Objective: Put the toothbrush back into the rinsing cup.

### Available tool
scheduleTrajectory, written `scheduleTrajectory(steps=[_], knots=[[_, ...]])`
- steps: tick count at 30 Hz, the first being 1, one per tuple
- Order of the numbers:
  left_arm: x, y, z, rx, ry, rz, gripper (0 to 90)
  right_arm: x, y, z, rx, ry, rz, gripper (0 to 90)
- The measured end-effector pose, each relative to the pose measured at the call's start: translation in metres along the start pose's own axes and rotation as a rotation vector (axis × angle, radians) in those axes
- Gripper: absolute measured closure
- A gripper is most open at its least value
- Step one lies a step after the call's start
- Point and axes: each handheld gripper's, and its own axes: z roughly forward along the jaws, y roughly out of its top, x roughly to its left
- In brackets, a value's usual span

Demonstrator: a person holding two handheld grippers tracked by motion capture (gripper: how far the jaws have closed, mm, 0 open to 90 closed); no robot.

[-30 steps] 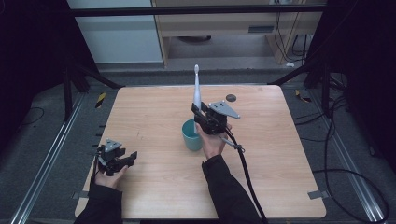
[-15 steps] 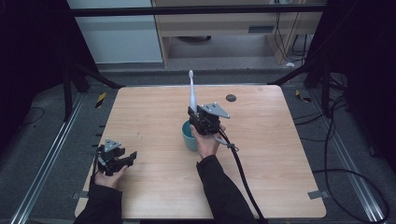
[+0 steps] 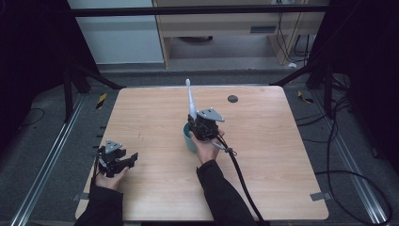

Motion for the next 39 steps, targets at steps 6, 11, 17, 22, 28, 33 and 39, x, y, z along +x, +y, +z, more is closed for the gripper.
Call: scheduleTrajectory(steps=[6, 11, 17, 22, 28, 33, 39], knots=[[0.000, 0.000, 0.000, 0.005, 0.000, 0.005, 45.0, 0.000, -0.005, 0.003, 0.034, -0.007, 0.000, 66.2], [0.000, 0.000, 0.000, 0.003, 0.000, 0.003, 45.0, -0.001, -0.007, 0.005, 0.056, -0.023, -0.010, 66.1], [0.000, 0.000, 0.000, 0.005, 0.000, 0.005, 45.0, -0.001, -0.009, 0.007, 0.094, -0.025, -0.010, 66.0], [0.000, 0.000, 0.000, 0.006, 0.000, 0.006, 45.0, -0.002, -0.011, 0.008, 0.118, -0.024, -0.013, 65.8], [0.000, 0.000, 0.000, 0.005, 0.000, 0.007, 45.0, -0.002, -0.005, 0.001, 0.091, 0.000, -0.014, 59.9], [-0.001, 0.000, 0.000, 0.001, -0.001, 0.004, 45.0, -0.002, 0.003, -0.013, 0.056, 0.017, -0.026, 48.6], [-0.001, 0.000, 0.000, 0.004, -0.002, 0.007, 44.8, -0.020, 0.006, -0.047, 0.012, 0.012, -0.026, 33.0]])
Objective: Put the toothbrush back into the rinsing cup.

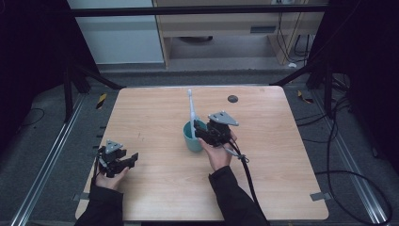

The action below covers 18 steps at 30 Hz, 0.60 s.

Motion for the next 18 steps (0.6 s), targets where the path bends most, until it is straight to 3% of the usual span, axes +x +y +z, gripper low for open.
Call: scheduleTrajectory(steps=[1, 3, 7, 10, 18], knots=[[0.000, 0.000, 0.000, 0.000, -0.001, -0.001, 44.6, -0.010, -0.002, -0.012, 0.010, -0.012, -0.005, 29.1], [0.000, 0.000, 0.000, -0.001, -0.004, -0.005, 44.3, -0.016, -0.003, -0.017, 0.020, -0.011, -0.003, 27.0], [0.000, -0.001, 0.001, -0.002, -0.005, -0.009, 43.4, -0.043, -0.013, -0.040, 0.030, -0.025, 0.018, 23.7], [0.000, -0.001, 0.001, -0.003, -0.005, -0.010, 42.5, -0.066, -0.026, -0.057, 0.067, -0.047, 0.015, 20.9], [0.000, -0.002, 0.003, -0.004, -0.008, -0.006, 41.7, -0.103, -0.052, -0.086, 0.120, -0.076, 0.008, 18.7]])
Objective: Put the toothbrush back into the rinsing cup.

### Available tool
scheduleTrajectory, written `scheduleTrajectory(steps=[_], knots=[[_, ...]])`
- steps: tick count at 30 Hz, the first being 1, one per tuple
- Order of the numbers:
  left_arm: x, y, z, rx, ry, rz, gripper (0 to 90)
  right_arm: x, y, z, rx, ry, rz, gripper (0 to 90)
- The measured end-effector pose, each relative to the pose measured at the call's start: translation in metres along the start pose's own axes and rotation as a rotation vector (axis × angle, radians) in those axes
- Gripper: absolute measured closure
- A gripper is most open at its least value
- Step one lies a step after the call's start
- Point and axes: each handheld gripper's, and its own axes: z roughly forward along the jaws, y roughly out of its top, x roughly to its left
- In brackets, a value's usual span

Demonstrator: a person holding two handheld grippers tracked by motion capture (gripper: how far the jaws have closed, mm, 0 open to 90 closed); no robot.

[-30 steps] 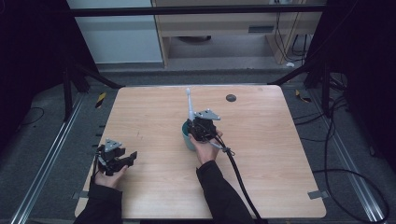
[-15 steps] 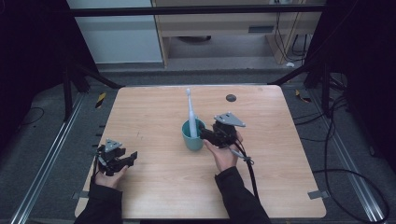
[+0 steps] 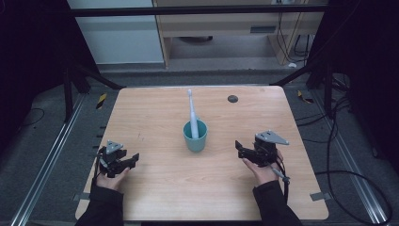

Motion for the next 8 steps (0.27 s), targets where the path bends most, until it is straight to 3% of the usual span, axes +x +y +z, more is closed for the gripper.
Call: scheduleTrajectory(steps=[4, 8], knots=[[-0.001, -0.001, 0.001, 0.001, -0.002, 0.004, 41.6, -0.010, -0.009, -0.008, 0.005, -0.010, -0.006, 17.9], [-0.001, -0.002, 0.001, 0.000, -0.005, 0.006, 41.7, -0.017, -0.016, -0.009, 0.053, -0.040, -0.069, 16.7]])
